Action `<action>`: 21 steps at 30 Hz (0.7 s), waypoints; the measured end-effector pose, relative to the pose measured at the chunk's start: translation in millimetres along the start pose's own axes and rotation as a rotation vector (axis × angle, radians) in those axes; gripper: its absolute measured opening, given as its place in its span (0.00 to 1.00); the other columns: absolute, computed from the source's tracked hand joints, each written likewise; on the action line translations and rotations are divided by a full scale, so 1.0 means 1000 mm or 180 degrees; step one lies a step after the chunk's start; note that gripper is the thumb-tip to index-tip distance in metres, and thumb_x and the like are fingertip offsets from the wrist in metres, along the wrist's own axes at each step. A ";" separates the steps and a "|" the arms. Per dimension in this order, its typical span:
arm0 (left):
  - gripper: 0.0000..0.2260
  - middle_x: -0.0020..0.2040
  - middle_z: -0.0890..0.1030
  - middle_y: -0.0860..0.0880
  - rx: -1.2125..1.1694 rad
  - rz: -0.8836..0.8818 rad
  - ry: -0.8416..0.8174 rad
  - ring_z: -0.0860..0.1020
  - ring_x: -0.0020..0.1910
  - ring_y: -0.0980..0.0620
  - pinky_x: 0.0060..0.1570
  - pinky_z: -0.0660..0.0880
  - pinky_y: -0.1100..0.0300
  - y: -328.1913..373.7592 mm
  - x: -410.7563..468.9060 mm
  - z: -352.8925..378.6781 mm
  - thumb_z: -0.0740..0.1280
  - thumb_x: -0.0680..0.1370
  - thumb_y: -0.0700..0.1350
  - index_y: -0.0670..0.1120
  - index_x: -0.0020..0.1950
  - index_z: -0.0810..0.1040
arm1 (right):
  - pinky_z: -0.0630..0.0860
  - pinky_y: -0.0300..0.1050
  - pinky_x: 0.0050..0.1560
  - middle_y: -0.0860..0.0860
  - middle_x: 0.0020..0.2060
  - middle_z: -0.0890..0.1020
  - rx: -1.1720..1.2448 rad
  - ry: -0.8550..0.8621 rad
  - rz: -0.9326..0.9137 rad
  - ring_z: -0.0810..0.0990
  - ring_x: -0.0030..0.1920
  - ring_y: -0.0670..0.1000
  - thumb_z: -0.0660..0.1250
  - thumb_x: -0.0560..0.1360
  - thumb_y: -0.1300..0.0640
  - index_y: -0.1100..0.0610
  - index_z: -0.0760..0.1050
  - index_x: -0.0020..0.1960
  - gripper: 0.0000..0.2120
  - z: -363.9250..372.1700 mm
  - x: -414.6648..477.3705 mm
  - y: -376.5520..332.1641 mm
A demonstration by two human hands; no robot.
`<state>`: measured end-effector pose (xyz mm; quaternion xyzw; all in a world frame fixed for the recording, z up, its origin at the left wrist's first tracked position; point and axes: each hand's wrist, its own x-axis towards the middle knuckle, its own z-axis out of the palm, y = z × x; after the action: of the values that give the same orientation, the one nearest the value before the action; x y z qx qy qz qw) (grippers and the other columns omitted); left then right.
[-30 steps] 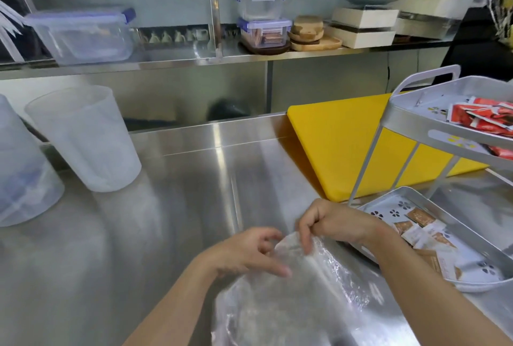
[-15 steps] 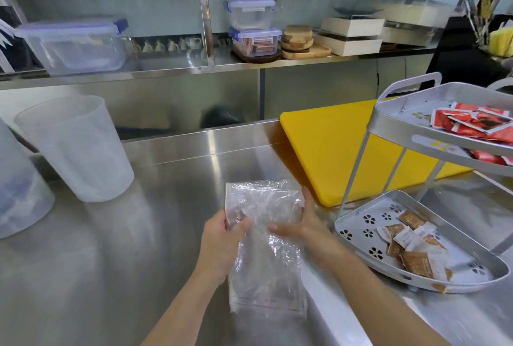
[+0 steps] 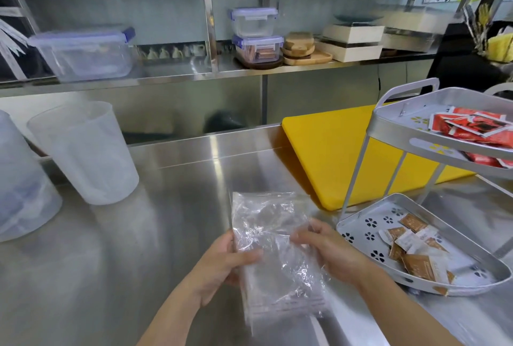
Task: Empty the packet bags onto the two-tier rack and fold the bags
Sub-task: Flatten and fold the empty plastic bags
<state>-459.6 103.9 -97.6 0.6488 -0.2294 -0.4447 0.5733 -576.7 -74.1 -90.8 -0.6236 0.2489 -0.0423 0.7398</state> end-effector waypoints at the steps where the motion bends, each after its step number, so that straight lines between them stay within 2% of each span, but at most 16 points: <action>1: 0.30 0.52 0.84 0.46 0.0015 0.0058 0.0070 0.82 0.49 0.44 0.50 0.76 0.46 -0.001 0.000 0.000 0.76 0.59 0.49 0.45 0.59 0.74 | 0.75 0.41 0.38 0.49 0.33 0.82 -0.0062 -0.0071 0.0037 0.80 0.34 0.48 0.67 0.72 0.63 0.56 0.76 0.41 0.03 -0.001 -0.002 0.001; 3: 0.27 0.52 0.84 0.45 -0.0087 0.0201 0.0119 0.82 0.49 0.44 0.52 0.76 0.44 -0.003 0.000 -0.001 0.75 0.62 0.45 0.45 0.59 0.73 | 0.78 0.39 0.38 0.51 0.38 0.84 -0.0047 -0.0210 0.0079 0.83 0.38 0.49 0.66 0.73 0.62 0.58 0.77 0.47 0.03 -0.001 -0.007 0.001; 4: 0.25 0.52 0.84 0.46 -0.0104 0.0254 0.0096 0.82 0.49 0.45 0.50 0.77 0.46 -0.004 -0.001 -0.001 0.73 0.64 0.43 0.47 0.59 0.73 | 0.80 0.39 0.39 0.54 0.42 0.84 -0.0033 -0.0205 0.0093 0.83 0.42 0.51 0.66 0.74 0.63 0.60 0.76 0.47 0.03 -0.002 -0.010 0.001; 6: 0.20 0.48 0.83 0.44 -0.0098 0.0330 -0.0009 0.81 0.41 0.46 0.38 0.77 0.53 -0.003 -0.006 -0.001 0.69 0.67 0.42 0.51 0.58 0.73 | 0.79 0.41 0.37 0.59 0.48 0.82 -0.0046 -0.0014 0.0186 0.81 0.47 0.55 0.64 0.74 0.66 0.65 0.73 0.46 0.02 -0.002 -0.019 -0.003; 7: 0.19 0.44 0.81 0.42 -0.0184 0.0354 -0.0039 0.79 0.37 0.46 0.32 0.74 0.58 -0.006 -0.008 -0.001 0.69 0.67 0.41 0.52 0.57 0.74 | 0.78 0.40 0.34 0.57 0.46 0.81 -0.0009 0.0056 0.0214 0.81 0.45 0.53 0.64 0.74 0.67 0.66 0.74 0.47 0.03 -0.003 -0.023 -0.005; 8: 0.17 0.42 0.79 0.40 -0.0340 0.0366 -0.0030 0.77 0.35 0.46 0.31 0.71 0.61 -0.009 -0.008 -0.002 0.69 0.67 0.41 0.50 0.56 0.75 | 0.78 0.40 0.31 0.57 0.43 0.80 0.0000 0.0028 0.0206 0.81 0.41 0.50 0.63 0.74 0.68 0.65 0.78 0.46 0.05 -0.006 -0.024 -0.005; 10: 0.13 0.42 0.77 0.39 -0.0702 0.0355 0.0109 0.72 0.39 0.47 0.36 0.64 0.60 -0.015 -0.008 0.001 0.69 0.66 0.38 0.47 0.49 0.79 | 0.76 0.39 0.26 0.54 0.33 0.80 -0.0016 -0.0081 0.0170 0.80 0.29 0.47 0.63 0.74 0.67 0.62 0.83 0.38 0.11 -0.006 -0.025 -0.004; 12: 0.10 0.41 0.75 0.40 -0.0842 0.0253 0.0306 0.69 0.38 0.48 0.36 0.60 0.59 -0.020 -0.006 0.007 0.66 0.63 0.35 0.46 0.41 0.81 | 0.71 0.34 0.19 0.50 0.20 0.78 -0.0039 0.0033 0.0153 0.76 0.18 0.42 0.54 0.77 0.70 0.74 0.72 0.39 0.13 -0.003 -0.032 -0.007; 13: 0.11 0.41 0.74 0.41 -0.0881 0.0162 0.0325 0.69 0.37 0.49 0.35 0.60 0.59 -0.020 -0.006 0.009 0.66 0.63 0.36 0.46 0.41 0.81 | 0.69 0.31 0.18 0.48 0.15 0.76 0.0000 0.0035 0.0067 0.74 0.16 0.40 0.52 0.77 0.72 0.72 0.70 0.36 0.13 0.001 -0.038 -0.014; 14: 0.11 0.43 0.75 0.41 -0.0948 0.0045 0.0250 0.70 0.37 0.48 0.35 0.63 0.59 -0.019 -0.006 0.009 0.67 0.65 0.38 0.47 0.45 0.81 | 0.69 0.29 0.19 0.47 0.16 0.77 -0.0065 -0.0078 -0.0077 0.76 0.18 0.39 0.55 0.75 0.73 0.67 0.72 0.34 0.14 -0.005 -0.036 -0.012; 15: 0.11 0.44 0.77 0.42 -0.1063 -0.0141 0.0069 0.72 0.38 0.47 0.35 0.69 0.58 -0.019 -0.008 0.008 0.67 0.67 0.43 0.48 0.49 0.80 | 0.72 0.27 0.25 0.47 0.21 0.82 -0.0140 -0.0266 -0.0273 0.80 0.25 0.38 0.62 0.72 0.73 0.64 0.77 0.34 0.11 -0.010 -0.032 -0.010; 16: 0.15 0.45 0.79 0.41 -0.1236 -0.0378 -0.0181 0.75 0.40 0.45 0.37 0.74 0.55 -0.019 -0.010 0.005 0.65 0.70 0.49 0.47 0.54 0.79 | 0.75 0.28 0.34 0.48 0.30 0.86 -0.0257 -0.0423 -0.0461 0.84 0.34 0.40 0.69 0.68 0.70 0.61 0.82 0.37 0.07 -0.013 -0.034 -0.012; 17: 0.20 0.47 0.80 0.40 -0.1428 -0.0637 -0.0410 0.77 0.43 0.42 0.41 0.77 0.50 -0.019 -0.012 0.002 0.61 0.72 0.55 0.44 0.58 0.77 | 0.77 0.33 0.41 0.49 0.39 0.87 -0.0414 -0.0506 -0.0585 0.85 0.43 0.45 0.71 0.66 0.69 0.58 0.84 0.39 0.08 -0.016 -0.034 -0.011; 19: 0.31 0.54 0.79 0.38 -0.1540 -0.0979 -0.0766 0.79 0.48 0.38 0.47 0.77 0.40 -0.020 -0.018 0.001 0.54 0.74 0.65 0.43 0.61 0.75 | 0.76 0.34 0.47 0.45 0.46 0.86 -0.0699 -0.0525 -0.0627 0.83 0.51 0.46 0.62 0.65 0.77 0.55 0.85 0.37 0.21 -0.023 -0.028 -0.001; 21: 0.32 0.56 0.81 0.41 -0.1271 -0.1126 -0.0973 0.80 0.51 0.38 0.47 0.78 0.41 -0.021 -0.022 0.008 0.54 0.72 0.70 0.47 0.61 0.77 | 0.73 0.30 0.52 0.39 0.46 0.85 -0.1099 -0.0486 -0.0611 0.80 0.54 0.42 0.53 0.60 0.75 0.50 0.84 0.34 0.27 -0.023 -0.027 0.005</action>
<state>-481.7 122.8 -110.4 0.4788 -0.1045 -0.6663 0.5620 -611.2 -83.3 -88.7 -0.7634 0.1352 -0.0219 0.6312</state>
